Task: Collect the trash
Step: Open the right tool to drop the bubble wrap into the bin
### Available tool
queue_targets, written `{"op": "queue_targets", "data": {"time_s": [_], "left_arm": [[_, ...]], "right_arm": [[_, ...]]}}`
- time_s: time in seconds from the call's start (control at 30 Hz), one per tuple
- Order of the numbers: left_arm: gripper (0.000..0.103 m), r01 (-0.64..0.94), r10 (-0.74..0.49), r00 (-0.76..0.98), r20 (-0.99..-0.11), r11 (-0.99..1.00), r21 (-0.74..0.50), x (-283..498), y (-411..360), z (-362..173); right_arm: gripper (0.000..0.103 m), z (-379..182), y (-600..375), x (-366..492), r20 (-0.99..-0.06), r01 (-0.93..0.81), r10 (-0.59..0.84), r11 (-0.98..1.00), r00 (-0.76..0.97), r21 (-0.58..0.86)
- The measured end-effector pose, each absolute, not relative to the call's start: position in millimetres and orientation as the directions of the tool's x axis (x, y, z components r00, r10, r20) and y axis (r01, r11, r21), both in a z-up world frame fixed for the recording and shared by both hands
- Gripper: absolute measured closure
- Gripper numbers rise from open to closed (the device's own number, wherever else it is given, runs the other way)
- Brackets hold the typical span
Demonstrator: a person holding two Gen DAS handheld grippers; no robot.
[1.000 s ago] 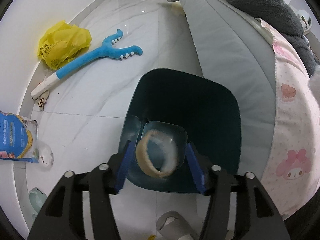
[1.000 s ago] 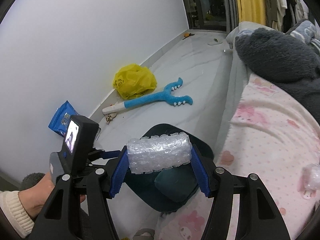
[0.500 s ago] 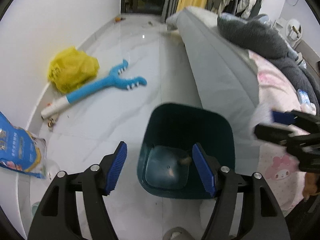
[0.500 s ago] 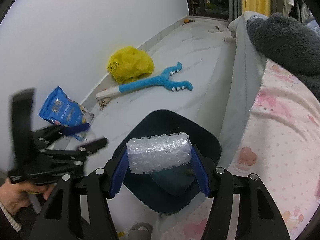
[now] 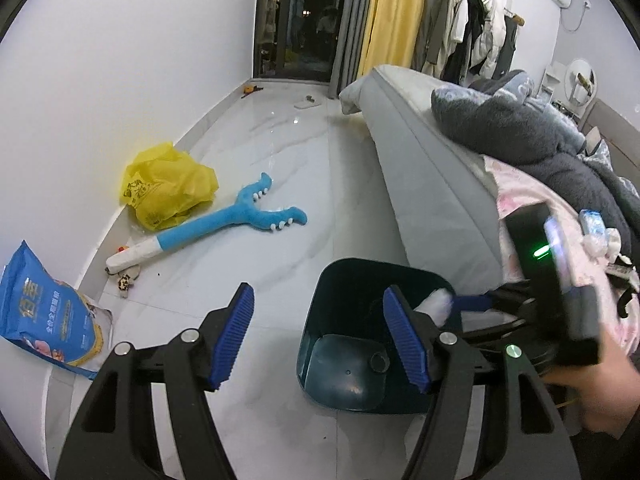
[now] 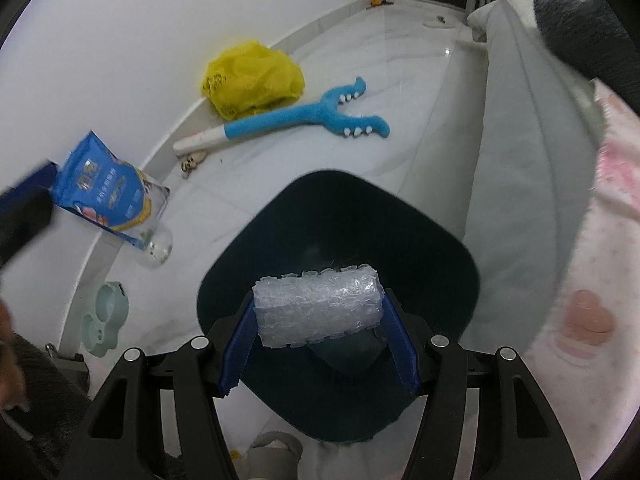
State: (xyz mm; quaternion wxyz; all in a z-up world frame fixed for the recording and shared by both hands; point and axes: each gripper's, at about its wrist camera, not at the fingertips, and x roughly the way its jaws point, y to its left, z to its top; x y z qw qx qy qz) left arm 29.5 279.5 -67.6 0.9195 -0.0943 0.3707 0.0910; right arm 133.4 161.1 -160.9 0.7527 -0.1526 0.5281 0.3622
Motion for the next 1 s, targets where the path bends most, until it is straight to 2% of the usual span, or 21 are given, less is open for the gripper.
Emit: {"op": "queue_targets", "data": {"time_s": [0.33, 0.4, 0.53, 0.8, 1.0], "left_arm": [[0.039, -0.200, 0.097, 0.778, -0.621, 0.975, -0.098, 18, 271, -42], [0.036, -0.193, 0.104, 0.792, -0.601, 0.977, -0.086, 16, 267, -36], [0.033, -0.175, 0.097, 0.813, -0.574, 0.981, -0.081, 12, 263, -27], [0.027, -0.164, 0.092, 0.845, -0.528, 0.982, -0.091, 4, 259, -12], [0.020, -0.153, 0.096, 0.855, -0.510, 0.986, -0.071, 3, 248, -5]], "right_arm": [[0.041, -193, 172, 133, -0.936, -0.699, 0.319, 0.704, 0.148, 0.129], [0.039, -196, 172, 134, -0.940, -0.693, 0.309, 0.710, 0.146, 0.126], [0.025, -199, 172, 133, -0.943, -0.688, 0.296, 0.716, 0.150, 0.116], [0.021, -188, 166, 130, -0.939, -0.691, 0.307, 0.713, 0.157, 0.118], [0.019, -159, 157, 125, -0.912, -0.698, 0.367, 0.702, 0.184, 0.142]]}}
